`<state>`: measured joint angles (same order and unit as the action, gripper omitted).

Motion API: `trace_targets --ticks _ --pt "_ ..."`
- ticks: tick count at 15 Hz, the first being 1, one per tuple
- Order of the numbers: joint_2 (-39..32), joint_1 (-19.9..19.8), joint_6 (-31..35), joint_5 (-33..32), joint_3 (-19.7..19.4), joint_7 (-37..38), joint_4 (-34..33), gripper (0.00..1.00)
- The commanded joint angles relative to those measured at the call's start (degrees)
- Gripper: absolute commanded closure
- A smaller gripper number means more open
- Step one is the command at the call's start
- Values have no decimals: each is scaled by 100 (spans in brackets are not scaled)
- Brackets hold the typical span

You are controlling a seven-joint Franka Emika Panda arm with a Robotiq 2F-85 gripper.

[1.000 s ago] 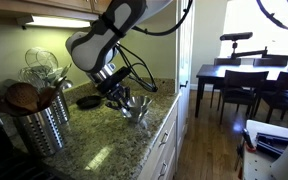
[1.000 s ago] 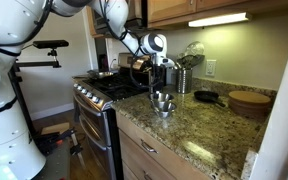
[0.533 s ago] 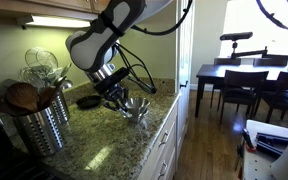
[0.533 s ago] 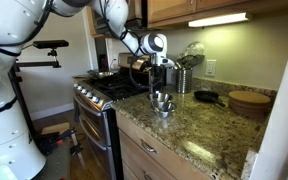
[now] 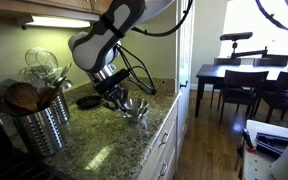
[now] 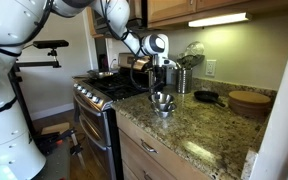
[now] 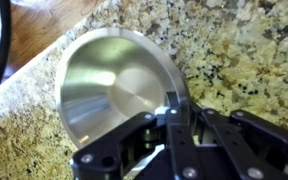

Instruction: Place the left bowl in the right bowl

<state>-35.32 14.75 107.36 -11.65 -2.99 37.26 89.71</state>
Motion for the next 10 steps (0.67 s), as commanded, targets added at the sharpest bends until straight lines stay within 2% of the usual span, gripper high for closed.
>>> trace_targets --ticks 1,10 --pt "-26 -77 103 117 42 79 -22 92" --pt "-179 -110 191 170 13 60 -87 92"
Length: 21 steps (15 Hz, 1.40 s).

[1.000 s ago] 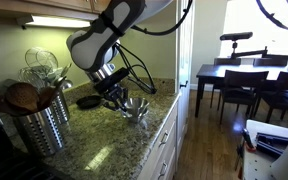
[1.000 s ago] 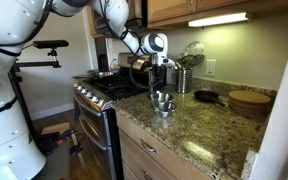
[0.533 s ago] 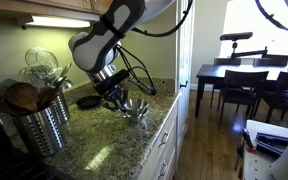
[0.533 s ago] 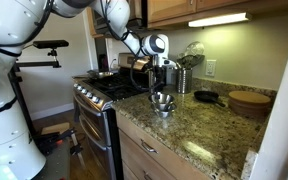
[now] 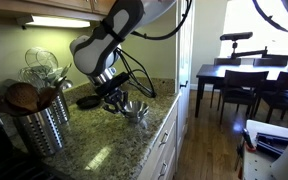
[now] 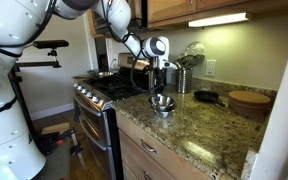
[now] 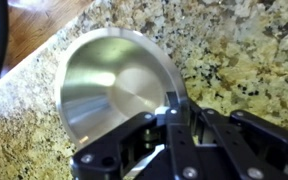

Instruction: Place the left bowl in the right bowl

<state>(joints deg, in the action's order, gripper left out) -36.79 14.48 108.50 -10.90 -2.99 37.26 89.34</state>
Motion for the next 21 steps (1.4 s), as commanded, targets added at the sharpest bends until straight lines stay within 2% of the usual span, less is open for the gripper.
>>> trace_targets --ticks 1,21 --pt "-42 -93 90 99 7 59 -53 92" --pt "-326 -159 119 196 -4 30 -358 92"
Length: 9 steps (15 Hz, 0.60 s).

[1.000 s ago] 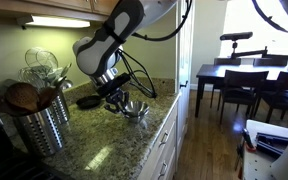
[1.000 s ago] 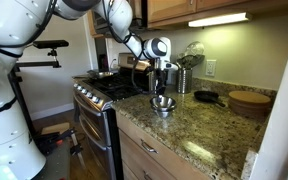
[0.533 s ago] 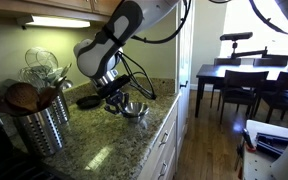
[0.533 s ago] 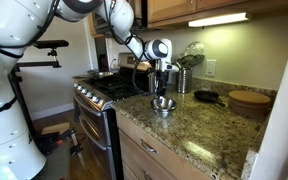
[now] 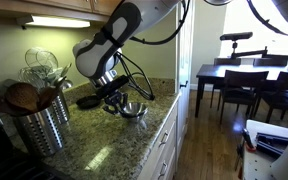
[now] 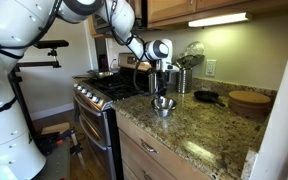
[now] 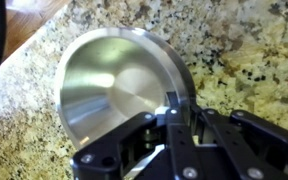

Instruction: Place the left bowl in the right bowl

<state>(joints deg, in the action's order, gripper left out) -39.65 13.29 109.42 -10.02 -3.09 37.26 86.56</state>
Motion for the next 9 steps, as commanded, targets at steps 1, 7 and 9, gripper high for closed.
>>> trace_targets --ticks 1,7,9 --pt "-38 -42 23 122 7 31 -77 92" --pt "-16 -48 4 141 -14 43 -92 42" --pt "-10 -49 4 138 -19 44 -95 29"
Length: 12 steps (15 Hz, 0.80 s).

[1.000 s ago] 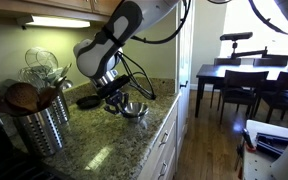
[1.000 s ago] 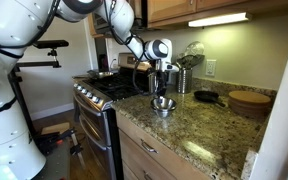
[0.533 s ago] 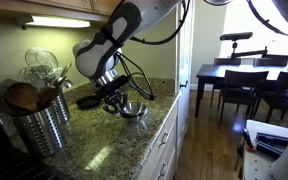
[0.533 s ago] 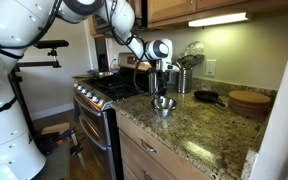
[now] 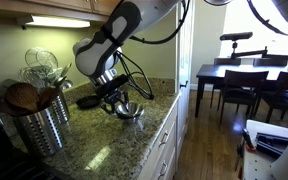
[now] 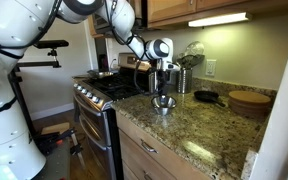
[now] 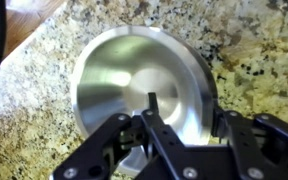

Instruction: Place the left bowl in the right bowl

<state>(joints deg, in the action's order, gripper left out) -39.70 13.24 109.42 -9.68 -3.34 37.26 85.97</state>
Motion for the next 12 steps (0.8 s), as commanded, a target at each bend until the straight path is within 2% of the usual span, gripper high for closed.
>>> trace_targets --ticks 1,4,6,12 --pt "-4 -43 5 103 5 45 -34 23" --pt "14 -44 14 109 5 53 -18 3" --pt "31 -47 12 110 0 60 -4 0" --pt "72 -67 6 101 -22 63 41 0"
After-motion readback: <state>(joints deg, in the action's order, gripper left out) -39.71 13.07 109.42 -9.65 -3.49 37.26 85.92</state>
